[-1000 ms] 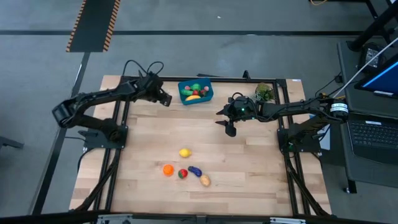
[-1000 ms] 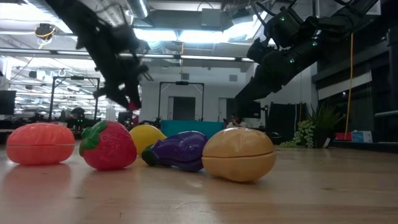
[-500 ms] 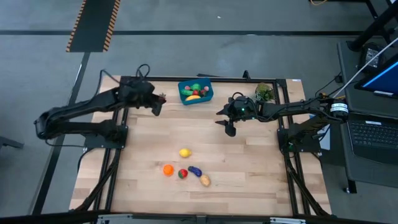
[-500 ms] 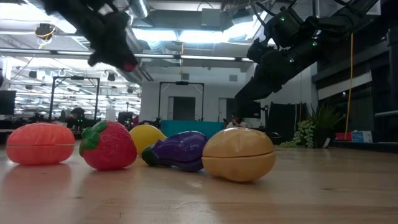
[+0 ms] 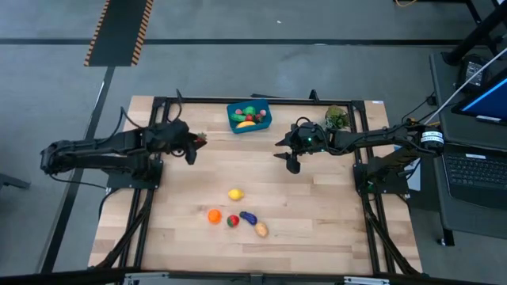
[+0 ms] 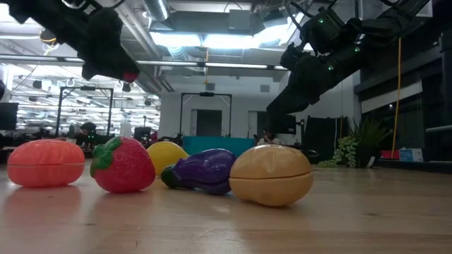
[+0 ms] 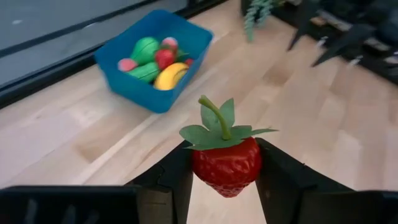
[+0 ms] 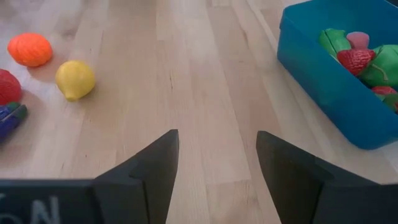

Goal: Pick and placing Produce into tupperware
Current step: Put the strawberry into the blue bin

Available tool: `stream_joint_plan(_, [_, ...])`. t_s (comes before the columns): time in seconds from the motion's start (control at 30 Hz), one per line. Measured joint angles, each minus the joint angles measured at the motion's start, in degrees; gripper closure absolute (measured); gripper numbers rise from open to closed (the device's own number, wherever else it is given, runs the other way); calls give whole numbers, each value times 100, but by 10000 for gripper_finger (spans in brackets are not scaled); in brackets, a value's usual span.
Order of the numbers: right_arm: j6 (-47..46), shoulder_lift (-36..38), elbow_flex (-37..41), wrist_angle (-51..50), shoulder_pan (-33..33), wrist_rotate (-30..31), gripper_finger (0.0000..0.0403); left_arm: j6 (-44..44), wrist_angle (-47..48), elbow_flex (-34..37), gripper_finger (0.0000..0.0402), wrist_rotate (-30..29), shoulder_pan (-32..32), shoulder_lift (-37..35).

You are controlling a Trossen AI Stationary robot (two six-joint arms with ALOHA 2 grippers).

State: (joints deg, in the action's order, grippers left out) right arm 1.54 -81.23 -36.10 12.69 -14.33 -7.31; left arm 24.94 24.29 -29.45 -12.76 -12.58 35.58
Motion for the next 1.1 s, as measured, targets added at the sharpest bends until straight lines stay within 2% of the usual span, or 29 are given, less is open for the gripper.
stream_joint_plan(0.13, [0, 0, 0, -2, 2, 0, 185, -151, -853, 468, 267, 119, 180, -223])
stream_joint_plan(0.3, [-2, 0, 0, -2, 2, 0, 185, -319, -2263, 1140, 267, 862, 264, -266])
stream_joint_plan(0.37, [-2, 0, 0, 2, 2, 0, 185, -420, -2631, 1310, 267, 960, 262, -267])
stream_joint_plan(0.73, [-46, 0, 0, 37, 2, 0, 185, -460, -3221, 1441, 267, 979, 260, -146])
stream_joint_plan(0.9, [-48, 0, 0, 37, 2, 0, 185, -332, -3732, 1441, 267, 524, 260, 279])
stream_joint_plan(1.1, [-48, 0, 0, 33, 2, 0, 185, -344, -4358, 1443, 267, -425, 260, 1089])
